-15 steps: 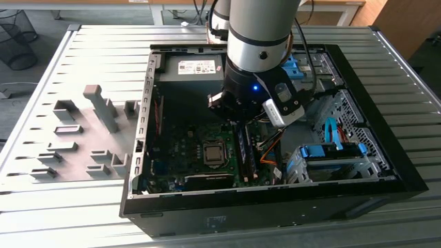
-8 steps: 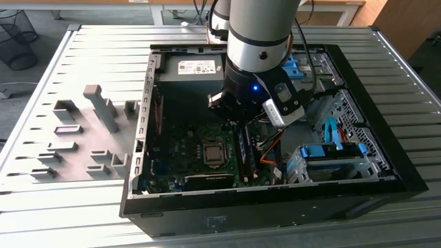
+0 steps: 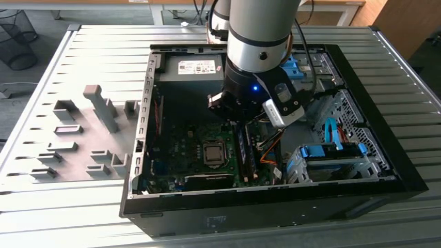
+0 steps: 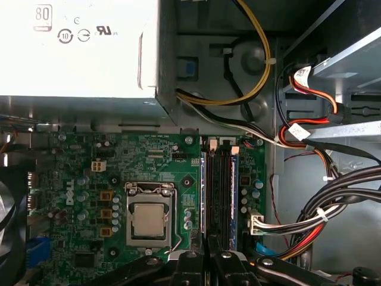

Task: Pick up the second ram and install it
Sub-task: 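Insert the second ram into the second slot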

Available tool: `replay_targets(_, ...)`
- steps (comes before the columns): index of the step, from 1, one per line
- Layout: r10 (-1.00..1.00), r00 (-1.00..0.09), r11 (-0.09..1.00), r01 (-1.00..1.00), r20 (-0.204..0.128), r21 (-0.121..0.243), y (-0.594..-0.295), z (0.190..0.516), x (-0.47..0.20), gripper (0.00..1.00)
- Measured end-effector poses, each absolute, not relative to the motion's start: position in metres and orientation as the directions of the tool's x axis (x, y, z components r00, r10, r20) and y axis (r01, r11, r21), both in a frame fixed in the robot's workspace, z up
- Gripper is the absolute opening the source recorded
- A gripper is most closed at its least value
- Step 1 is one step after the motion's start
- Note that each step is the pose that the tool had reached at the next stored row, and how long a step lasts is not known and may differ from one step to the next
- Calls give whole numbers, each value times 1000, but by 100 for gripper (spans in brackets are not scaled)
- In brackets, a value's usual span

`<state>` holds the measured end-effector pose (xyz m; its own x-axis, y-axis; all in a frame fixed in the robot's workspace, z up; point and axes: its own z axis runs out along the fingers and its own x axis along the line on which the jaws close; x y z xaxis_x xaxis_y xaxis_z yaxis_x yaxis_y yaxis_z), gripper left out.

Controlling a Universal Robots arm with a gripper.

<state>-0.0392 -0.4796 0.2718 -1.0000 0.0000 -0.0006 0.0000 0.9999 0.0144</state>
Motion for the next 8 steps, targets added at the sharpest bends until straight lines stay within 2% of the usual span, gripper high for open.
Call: replay_targets(8, 1, -1000, 1000, 1, -1, 14, -481, 260, -38, 14)
